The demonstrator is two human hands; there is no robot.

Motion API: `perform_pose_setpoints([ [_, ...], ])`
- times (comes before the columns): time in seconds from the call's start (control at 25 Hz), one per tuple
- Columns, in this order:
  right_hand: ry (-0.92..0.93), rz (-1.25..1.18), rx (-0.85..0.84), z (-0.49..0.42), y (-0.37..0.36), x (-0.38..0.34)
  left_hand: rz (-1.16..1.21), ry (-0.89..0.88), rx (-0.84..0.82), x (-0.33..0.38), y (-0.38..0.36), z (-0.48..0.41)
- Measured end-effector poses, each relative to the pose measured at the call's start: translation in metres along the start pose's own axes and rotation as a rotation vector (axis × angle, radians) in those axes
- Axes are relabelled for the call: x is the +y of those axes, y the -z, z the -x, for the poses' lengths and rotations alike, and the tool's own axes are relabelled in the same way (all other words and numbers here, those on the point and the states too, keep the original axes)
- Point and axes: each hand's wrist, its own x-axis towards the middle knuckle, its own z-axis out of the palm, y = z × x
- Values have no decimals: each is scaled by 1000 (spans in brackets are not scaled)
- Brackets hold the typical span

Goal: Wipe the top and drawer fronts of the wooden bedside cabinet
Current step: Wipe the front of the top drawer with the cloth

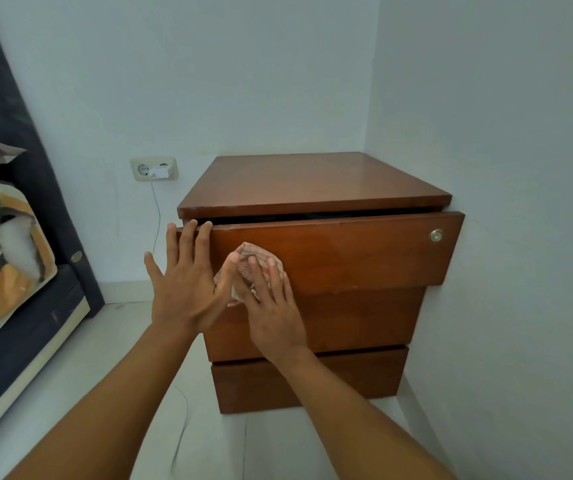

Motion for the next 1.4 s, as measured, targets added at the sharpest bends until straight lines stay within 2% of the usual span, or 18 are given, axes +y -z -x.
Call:
perform_pose_setpoints([
  [0.16,-49,96,35,11,-4,40,28,15,39,1,7,-7],
  [0.28,-156,158,57,46,-1,91,36,19,40,4,8,-4],
  [0.48,-451,171,65,93,19,162,30,29,31,7,-6,3],
  [0.76,-736,71,80,98,52,196,30,26,50,6,-8,0],
  [0.92,-740,-33,95,96,68,193,19,31,34,5,-8,0],
  [1.12,-801,-201,264,76,107,176,24,23,0,3,-2,0],
  [1.24,-676,-154,363,46,137,167,30,24,-4,5,-1,0],
  [1.32,-537,-91,292,22,148,170,34,32,2,6,-2,0],
  [1.4,-493,-19,157,7,151,178,44,38,0,6,-1,0],
])
